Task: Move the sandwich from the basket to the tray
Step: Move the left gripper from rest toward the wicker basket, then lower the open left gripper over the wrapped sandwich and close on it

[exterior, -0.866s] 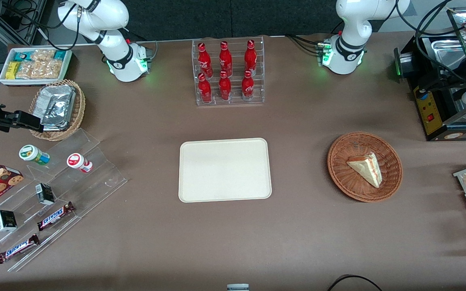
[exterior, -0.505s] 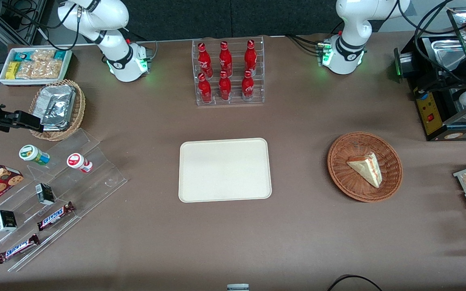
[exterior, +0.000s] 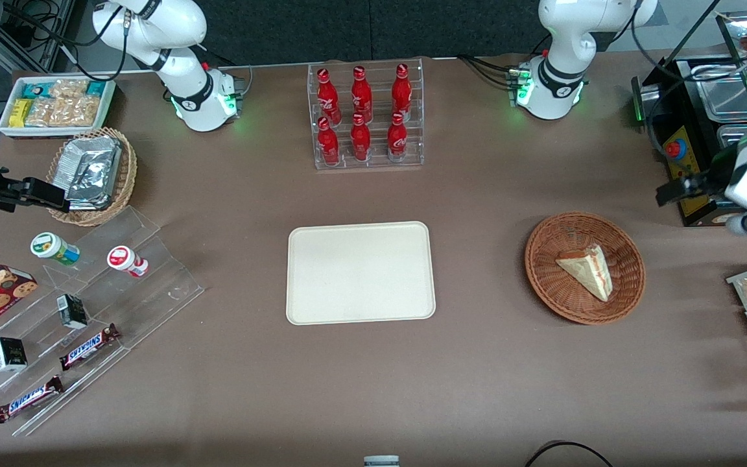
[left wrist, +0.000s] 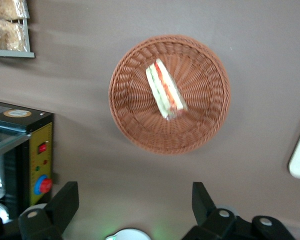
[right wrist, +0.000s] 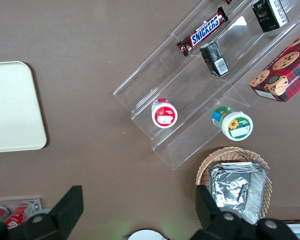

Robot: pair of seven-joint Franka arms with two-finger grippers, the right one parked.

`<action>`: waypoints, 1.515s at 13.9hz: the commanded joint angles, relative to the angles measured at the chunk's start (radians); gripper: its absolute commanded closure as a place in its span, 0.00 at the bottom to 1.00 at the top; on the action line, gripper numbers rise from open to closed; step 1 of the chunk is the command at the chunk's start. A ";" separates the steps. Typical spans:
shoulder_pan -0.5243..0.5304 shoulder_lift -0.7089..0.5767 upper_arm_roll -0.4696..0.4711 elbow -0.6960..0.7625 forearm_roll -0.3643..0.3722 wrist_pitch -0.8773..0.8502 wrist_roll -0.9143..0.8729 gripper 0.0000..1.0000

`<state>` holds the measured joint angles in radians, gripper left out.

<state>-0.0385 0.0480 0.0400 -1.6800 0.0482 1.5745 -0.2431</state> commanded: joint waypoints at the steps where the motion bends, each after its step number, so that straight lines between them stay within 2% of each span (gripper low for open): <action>1: -0.011 -0.023 0.008 -0.107 0.010 0.114 -0.106 0.00; 7: -0.014 0.001 0.006 -0.317 -0.008 0.424 -0.399 0.00; 13: -0.021 0.053 0.004 -0.526 -0.008 0.780 -0.564 0.00; 16: -0.046 0.114 -0.003 -0.541 -0.008 0.844 -0.608 0.00; 21: -0.047 0.136 -0.003 -0.613 -0.007 0.961 -0.608 0.00</action>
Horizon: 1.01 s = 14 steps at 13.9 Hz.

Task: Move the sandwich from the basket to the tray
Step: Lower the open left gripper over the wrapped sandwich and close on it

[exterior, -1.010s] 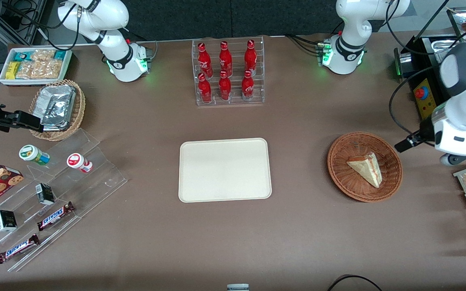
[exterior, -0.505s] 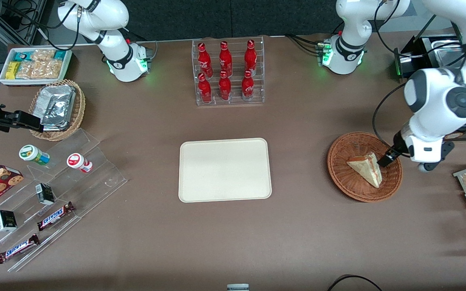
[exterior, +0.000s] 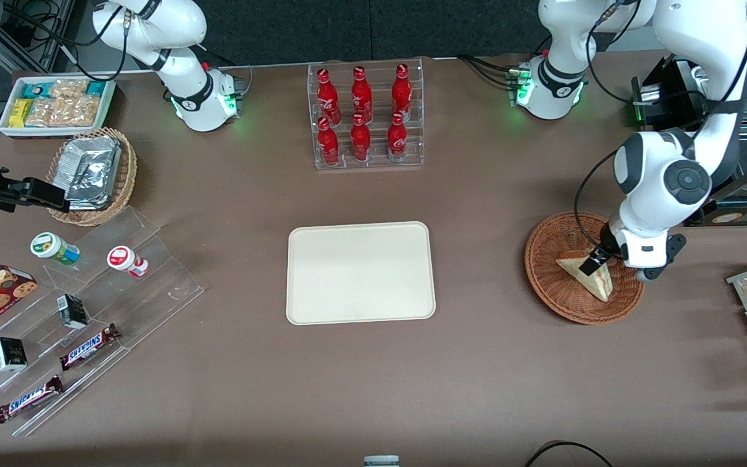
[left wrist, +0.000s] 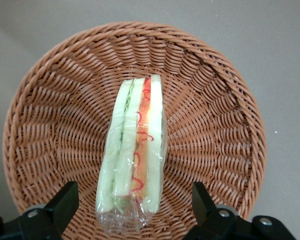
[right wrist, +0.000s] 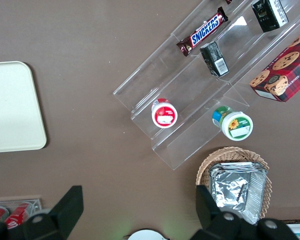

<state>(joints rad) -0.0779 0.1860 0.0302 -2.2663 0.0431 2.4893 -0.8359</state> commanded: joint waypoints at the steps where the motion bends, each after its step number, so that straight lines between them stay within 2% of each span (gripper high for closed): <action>1: -0.010 0.013 0.007 -0.029 -0.002 0.055 -0.015 0.00; 2: -0.010 0.024 0.007 -0.030 -0.002 0.069 -0.015 0.01; 3: -0.010 0.030 0.007 -0.029 -0.002 0.072 -0.017 0.07; 4: -0.010 0.030 0.007 -0.029 -0.002 0.072 -0.025 0.22; 7: -0.010 0.038 0.007 -0.029 0.000 0.072 -0.040 0.87; 8: -0.010 0.035 0.007 -0.024 0.000 0.068 -0.041 1.00; 10: -0.011 0.009 0.007 0.000 -0.002 0.039 -0.060 1.00; 14: -0.051 -0.089 -0.029 0.155 0.015 -0.330 -0.046 1.00</action>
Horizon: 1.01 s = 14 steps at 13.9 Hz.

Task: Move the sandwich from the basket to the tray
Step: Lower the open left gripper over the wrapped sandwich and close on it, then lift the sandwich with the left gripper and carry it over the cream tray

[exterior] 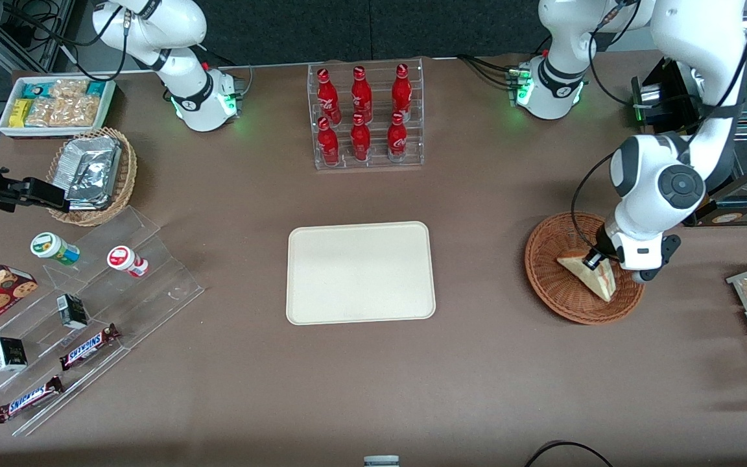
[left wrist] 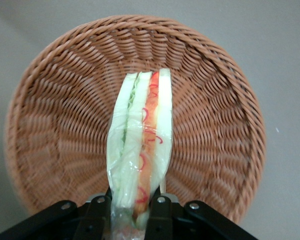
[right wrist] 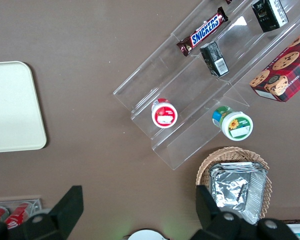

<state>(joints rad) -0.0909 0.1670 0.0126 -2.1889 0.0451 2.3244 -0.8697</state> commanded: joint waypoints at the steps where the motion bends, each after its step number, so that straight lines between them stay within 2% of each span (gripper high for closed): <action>1: -0.056 -0.082 -0.019 0.122 0.013 -0.242 -0.011 1.00; 4: -0.134 -0.070 -0.051 0.312 0.009 -0.489 -0.014 1.00; 6: -0.208 -0.026 -0.063 0.423 -0.004 -0.569 -0.028 1.00; 10: -0.383 0.069 -0.065 0.515 -0.011 -0.545 -0.044 1.00; 14: -0.535 0.265 -0.065 0.644 -0.002 -0.458 -0.049 1.00</action>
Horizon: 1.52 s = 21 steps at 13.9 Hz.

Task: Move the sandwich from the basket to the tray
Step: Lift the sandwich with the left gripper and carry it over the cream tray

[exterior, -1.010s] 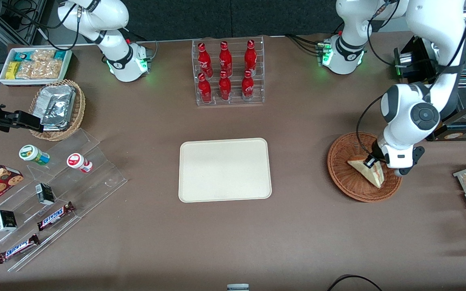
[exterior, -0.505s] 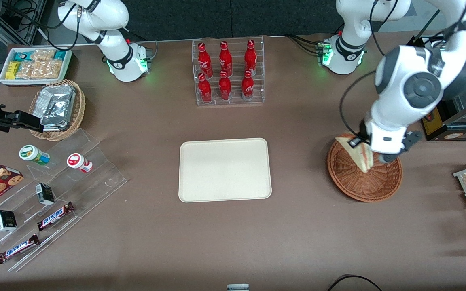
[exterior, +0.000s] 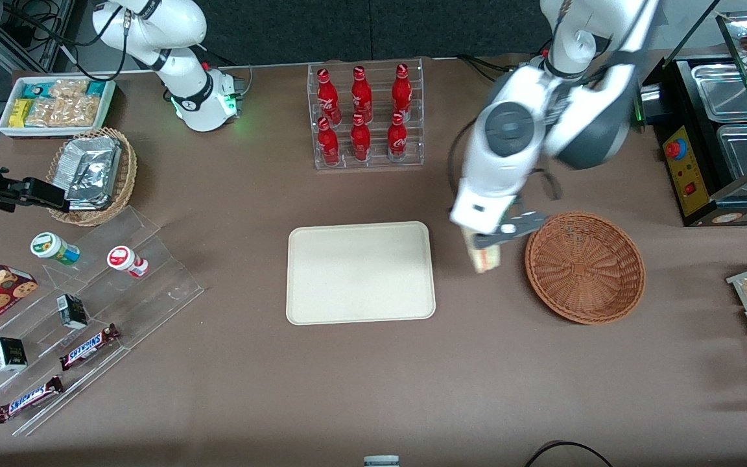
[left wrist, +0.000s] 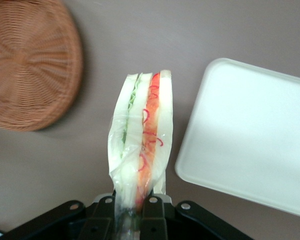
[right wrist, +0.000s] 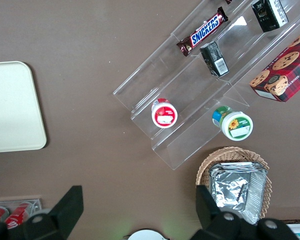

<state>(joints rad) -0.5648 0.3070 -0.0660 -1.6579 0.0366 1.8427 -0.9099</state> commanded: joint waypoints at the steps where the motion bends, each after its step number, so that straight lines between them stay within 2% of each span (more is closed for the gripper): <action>1: -0.093 0.171 0.015 0.136 0.011 0.065 -0.030 1.00; 5: -0.173 0.322 0.015 0.223 0.028 0.213 -0.072 1.00; 8: -0.205 0.421 0.015 0.297 0.097 0.233 -0.130 1.00; 10: -0.217 0.458 0.015 0.308 0.098 0.292 -0.130 1.00; 16: -0.250 0.501 0.015 0.305 0.103 0.297 -0.118 1.00; 17: -0.251 0.500 0.015 0.305 0.103 0.297 -0.118 0.93; 18: -0.251 0.495 0.015 0.306 0.103 0.294 -0.118 0.37; 19: -0.250 0.488 0.018 0.308 0.104 0.290 -0.118 0.01; 21: -0.244 0.446 0.026 0.310 0.105 0.276 -0.126 0.01</action>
<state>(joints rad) -0.8012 0.7909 -0.0568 -1.3654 0.1274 2.1439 -1.0202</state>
